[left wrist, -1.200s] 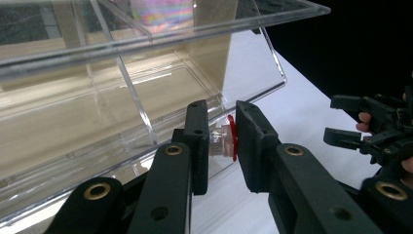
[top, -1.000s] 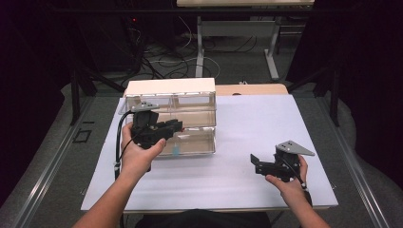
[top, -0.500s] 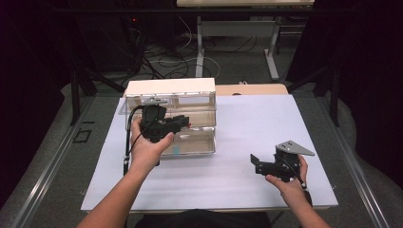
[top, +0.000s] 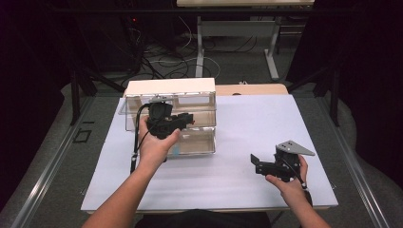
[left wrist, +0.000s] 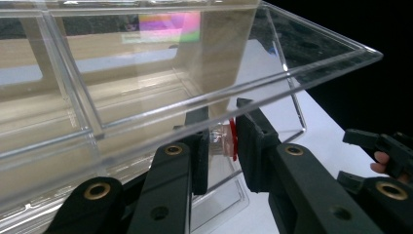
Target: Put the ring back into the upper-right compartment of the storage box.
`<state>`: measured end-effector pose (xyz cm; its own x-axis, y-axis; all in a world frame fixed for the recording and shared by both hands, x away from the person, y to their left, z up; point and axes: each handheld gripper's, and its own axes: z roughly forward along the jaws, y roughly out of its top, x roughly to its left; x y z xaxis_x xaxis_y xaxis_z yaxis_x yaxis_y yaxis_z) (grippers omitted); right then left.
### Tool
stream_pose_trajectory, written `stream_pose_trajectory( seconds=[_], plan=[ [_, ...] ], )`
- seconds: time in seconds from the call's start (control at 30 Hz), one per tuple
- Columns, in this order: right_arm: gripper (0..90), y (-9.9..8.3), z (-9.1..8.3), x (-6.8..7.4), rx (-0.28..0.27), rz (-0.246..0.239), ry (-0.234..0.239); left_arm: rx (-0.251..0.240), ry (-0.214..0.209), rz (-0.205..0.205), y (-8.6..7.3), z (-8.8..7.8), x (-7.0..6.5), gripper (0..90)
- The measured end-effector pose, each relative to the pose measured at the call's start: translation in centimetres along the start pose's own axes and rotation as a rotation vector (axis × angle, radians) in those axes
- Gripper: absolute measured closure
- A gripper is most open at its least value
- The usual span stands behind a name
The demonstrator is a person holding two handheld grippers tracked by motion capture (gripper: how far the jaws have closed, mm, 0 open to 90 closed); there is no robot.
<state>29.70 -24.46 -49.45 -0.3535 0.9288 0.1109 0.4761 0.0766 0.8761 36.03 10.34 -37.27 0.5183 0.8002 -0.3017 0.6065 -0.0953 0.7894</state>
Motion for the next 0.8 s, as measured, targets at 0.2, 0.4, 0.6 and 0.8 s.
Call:
stream_pose_trajectory(
  seconds=[0.2,0.4,0.6,0.8],
  plan=[
    [0.0,0.0,0.0,0.0,0.000,0.000,0.000,-0.010,0.024,-0.010,0.0,0.6,0.1,76.7],
    [0.0,0.0,0.0,0.0,0.001,0.000,0.001,-0.013,0.047,-0.015,-0.1,1.0,0.1,76.6],
    [0.0,0.0,0.0,0.0,0.000,0.000,0.002,-0.016,0.048,-0.017,-0.1,1.1,0.2,76.5],
    [0.0,0.0,0.0,0.0,0.001,0.000,0.002,-0.016,0.048,-0.017,-0.1,1.1,0.2,76.2]
  ],
)
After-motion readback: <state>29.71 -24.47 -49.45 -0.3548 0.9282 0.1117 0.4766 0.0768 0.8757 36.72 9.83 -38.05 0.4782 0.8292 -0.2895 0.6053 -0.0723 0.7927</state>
